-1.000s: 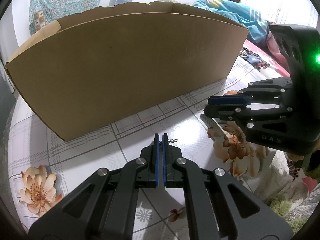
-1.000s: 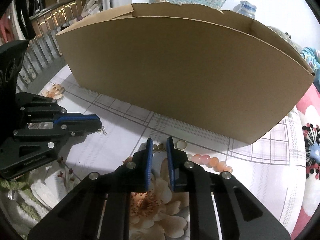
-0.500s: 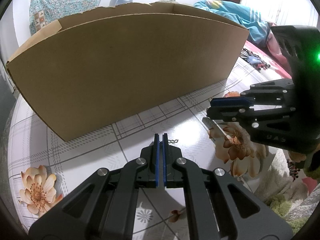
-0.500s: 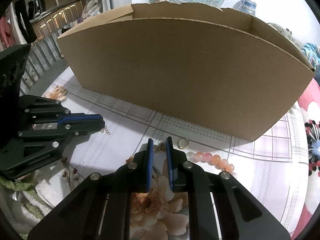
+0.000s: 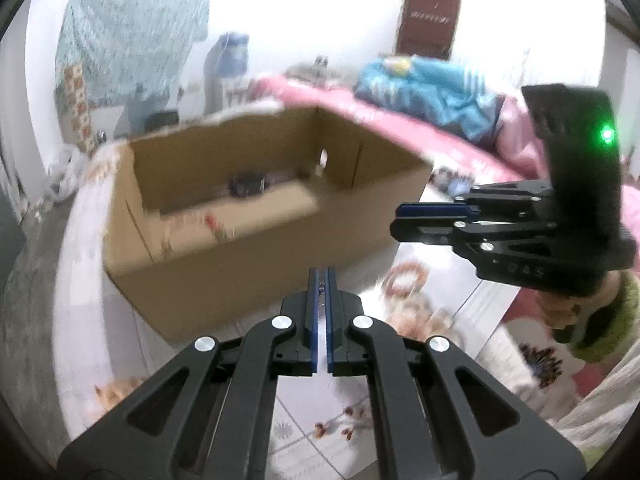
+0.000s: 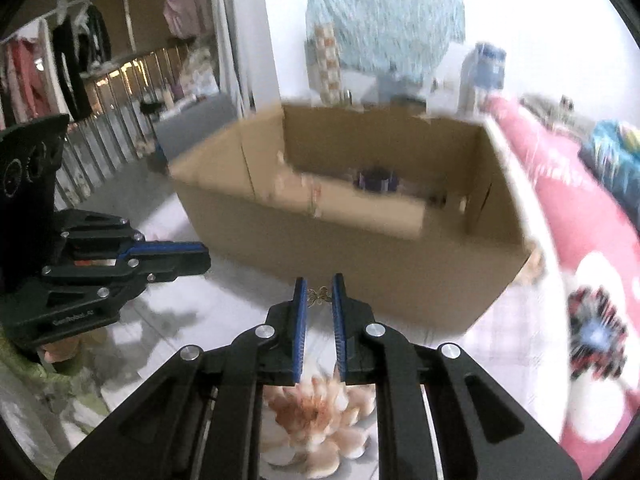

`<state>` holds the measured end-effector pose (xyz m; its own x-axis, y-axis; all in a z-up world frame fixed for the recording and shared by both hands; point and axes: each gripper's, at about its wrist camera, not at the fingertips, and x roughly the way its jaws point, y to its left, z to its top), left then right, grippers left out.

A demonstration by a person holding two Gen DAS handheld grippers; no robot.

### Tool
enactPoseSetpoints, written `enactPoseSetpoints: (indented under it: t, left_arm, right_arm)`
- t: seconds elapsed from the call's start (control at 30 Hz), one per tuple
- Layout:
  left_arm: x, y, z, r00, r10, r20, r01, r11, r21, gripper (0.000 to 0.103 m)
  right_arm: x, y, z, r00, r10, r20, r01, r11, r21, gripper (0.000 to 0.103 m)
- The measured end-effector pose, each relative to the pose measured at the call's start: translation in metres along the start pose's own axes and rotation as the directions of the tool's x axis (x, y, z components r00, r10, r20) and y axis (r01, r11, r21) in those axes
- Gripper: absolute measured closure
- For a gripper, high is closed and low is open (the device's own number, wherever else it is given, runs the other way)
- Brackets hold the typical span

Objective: Organize jewelry
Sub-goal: 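Lift the gold charm with the left gripper over the box, then lower the charm into the box and open the left gripper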

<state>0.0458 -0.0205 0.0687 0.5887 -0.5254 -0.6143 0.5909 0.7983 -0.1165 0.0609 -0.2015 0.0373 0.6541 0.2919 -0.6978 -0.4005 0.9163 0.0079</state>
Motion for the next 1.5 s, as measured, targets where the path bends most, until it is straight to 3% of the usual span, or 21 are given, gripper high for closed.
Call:
enactPoseSetpoints:
  t: [0.1,0.2,0.37,0.53,0.73,0.93,1.23,1.5]
  left_arm:
    - [-0.016,0.000,0.030,0.999,-0.005,0.054,0.004,1.000,0.031,0.101]
    - [-0.013,0.007,0.055,0.998,-0.001,0.055,-0.001,0.999,0.036,0.101]
    - [0.037,0.039,0.091,0.996,-0.027,-0.081,0.024,0.999,-0.045,0.101]
    - [0.101,0.069,0.113,0.968,-0.063,-0.243,0.032,0.991,-0.132,0.101]
    - [0.144,0.075,0.121,0.944,-0.030,-0.329,-0.017,0.990,-0.138,0.101]
    - [0.153,0.075,0.124,0.951,-0.013,-0.309,-0.034,0.989,-0.146,0.095]
    - [0.141,0.069,0.129,0.964,0.026,-0.263,-0.058,0.992,-0.114,0.094]
    - [0.082,0.052,0.121,0.991,0.022,-0.134,-0.031,0.997,-0.068,0.094]
  right_arm:
    - [-0.016,-0.008,0.025,0.998,0.024,0.064,-0.024,1.000,-0.001,0.090]
    - [-0.015,-0.024,0.051,0.994,0.087,0.072,-0.089,0.996,0.028,0.090]
    - [0.028,-0.050,0.082,0.992,0.121,-0.048,-0.117,0.990,0.074,0.090]
    - [0.082,-0.068,0.096,0.976,0.118,-0.182,-0.101,0.990,0.098,0.090]
    - [0.108,-0.082,0.105,0.973,0.082,-0.216,-0.067,0.995,0.078,0.090]
    - [0.110,-0.094,0.109,0.978,0.066,-0.200,-0.050,0.995,0.086,0.089]
    - [0.095,-0.102,0.108,0.986,0.060,-0.158,-0.043,0.993,0.111,0.089]
    - [0.023,-0.094,0.095,0.999,0.037,0.000,-0.037,0.994,0.102,0.089]
